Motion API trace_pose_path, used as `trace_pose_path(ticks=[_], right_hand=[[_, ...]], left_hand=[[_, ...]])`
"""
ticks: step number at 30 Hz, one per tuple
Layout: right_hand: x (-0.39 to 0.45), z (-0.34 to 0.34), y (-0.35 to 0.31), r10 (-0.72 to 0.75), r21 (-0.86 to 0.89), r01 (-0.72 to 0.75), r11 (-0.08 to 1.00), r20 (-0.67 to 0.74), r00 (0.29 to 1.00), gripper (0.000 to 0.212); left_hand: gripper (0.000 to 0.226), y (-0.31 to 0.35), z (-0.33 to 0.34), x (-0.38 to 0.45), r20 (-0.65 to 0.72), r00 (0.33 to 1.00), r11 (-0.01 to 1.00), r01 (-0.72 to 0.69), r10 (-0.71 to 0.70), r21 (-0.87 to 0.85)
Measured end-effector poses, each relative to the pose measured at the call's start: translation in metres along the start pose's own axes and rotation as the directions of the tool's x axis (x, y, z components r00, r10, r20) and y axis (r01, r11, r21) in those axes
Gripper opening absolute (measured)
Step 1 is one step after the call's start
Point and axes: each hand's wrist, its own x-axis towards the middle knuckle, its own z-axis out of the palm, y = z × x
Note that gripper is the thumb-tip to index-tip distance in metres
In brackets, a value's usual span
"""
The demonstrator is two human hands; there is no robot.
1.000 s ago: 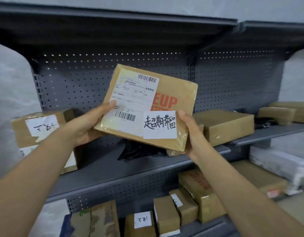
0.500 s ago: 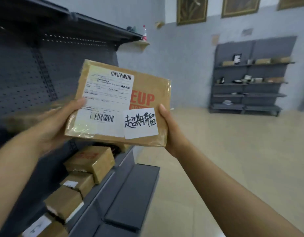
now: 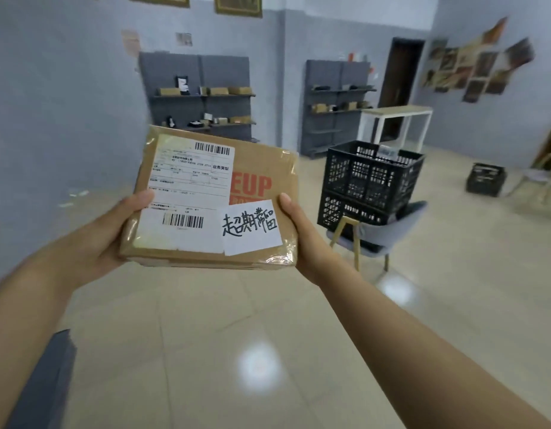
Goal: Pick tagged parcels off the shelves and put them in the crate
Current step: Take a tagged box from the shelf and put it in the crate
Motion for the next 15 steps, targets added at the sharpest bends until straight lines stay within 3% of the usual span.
trace_pose_path(ticks=[4, 8, 12, 15], right_hand=[[-0.036, -0.119, -0.017, 0.029, 0.027, -0.025, 0.999, -0.136, 0.99, 0.05], [-0.057, -0.206, -0.034, 0.05, 0.031, -0.044, 0.999, -0.204, 0.978, 0.052], [-0.038, -0.261, -0.045, 0.056, 0.013, -0.055, 0.998, -0.246, 0.968, 0.055], [-0.002, -0.291, -0.049, 0.021, -0.022, -0.028, 0.999, -0.292, 0.956, 0.044]], left_hand=[[0.071, -0.019, 0.104, 0.075, 0.142, 0.99, 0.998, 0.025, -0.017, -0.054], [0.047, -0.03, 0.184, 0.132, 0.23, 0.972, 0.996, 0.06, -0.045, -0.063], [0.058, -0.027, 0.22, 0.195, 0.256, 0.965, 0.997, 0.065, -0.053, -0.038], [0.046, -0.026, 0.23, 0.256, 0.217, 0.973, 0.996, 0.087, -0.078, -0.032]])
